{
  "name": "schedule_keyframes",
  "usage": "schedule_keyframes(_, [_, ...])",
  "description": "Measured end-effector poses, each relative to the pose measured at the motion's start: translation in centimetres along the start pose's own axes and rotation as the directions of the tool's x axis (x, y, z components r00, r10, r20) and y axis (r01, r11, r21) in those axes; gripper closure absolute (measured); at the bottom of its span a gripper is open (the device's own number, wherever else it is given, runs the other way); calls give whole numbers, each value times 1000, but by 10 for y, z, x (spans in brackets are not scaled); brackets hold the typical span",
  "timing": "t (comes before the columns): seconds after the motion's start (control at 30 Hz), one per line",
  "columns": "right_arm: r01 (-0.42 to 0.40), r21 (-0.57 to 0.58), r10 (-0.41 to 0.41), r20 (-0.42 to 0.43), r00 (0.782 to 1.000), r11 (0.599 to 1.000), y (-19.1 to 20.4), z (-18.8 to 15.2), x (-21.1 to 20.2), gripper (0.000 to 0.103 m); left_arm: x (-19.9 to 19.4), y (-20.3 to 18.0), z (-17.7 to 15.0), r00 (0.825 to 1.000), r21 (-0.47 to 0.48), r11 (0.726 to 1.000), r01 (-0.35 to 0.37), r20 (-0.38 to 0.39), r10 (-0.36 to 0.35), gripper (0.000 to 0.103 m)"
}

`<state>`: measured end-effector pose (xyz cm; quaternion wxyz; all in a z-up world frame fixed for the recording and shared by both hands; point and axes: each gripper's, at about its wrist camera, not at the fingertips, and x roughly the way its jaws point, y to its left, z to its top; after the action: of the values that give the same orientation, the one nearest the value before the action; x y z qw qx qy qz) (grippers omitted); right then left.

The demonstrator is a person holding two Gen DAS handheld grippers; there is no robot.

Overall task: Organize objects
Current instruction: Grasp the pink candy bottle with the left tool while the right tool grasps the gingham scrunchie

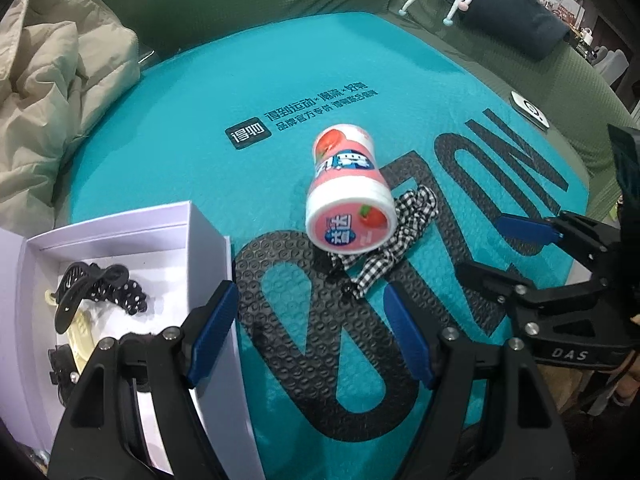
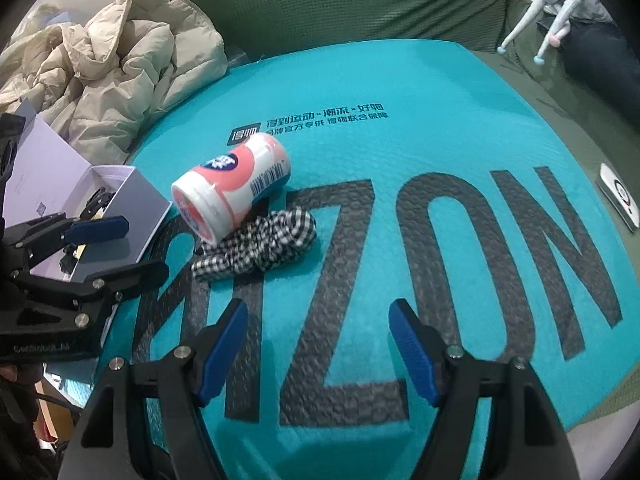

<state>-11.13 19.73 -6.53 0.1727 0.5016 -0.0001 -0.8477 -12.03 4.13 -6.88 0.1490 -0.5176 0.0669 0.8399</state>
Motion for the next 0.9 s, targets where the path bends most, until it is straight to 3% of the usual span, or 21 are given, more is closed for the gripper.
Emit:
schedule_keyframes(0.5, [-123,-11,123,-22,992,992,-5,43,41,29,-5,8,27,999,-18,999,37,35,-36,29])
schedule_keyframes(0.67, [-100,-31,99,-21,995,994,-2,44,49,44,1,2,35,999,-2,999,39,35,-39,29])
schedule_keyframes(0.8, [-97,-26,96,-19,995,995,-5,43,47,61,10,-7,40,998,16,998,53,32,-54,29])
schedule_keyframes(0.9, [-87,-24,87,-17,996,996,-10,39,44,63,16,-13,44,998,32,998,57,25,-58,29])
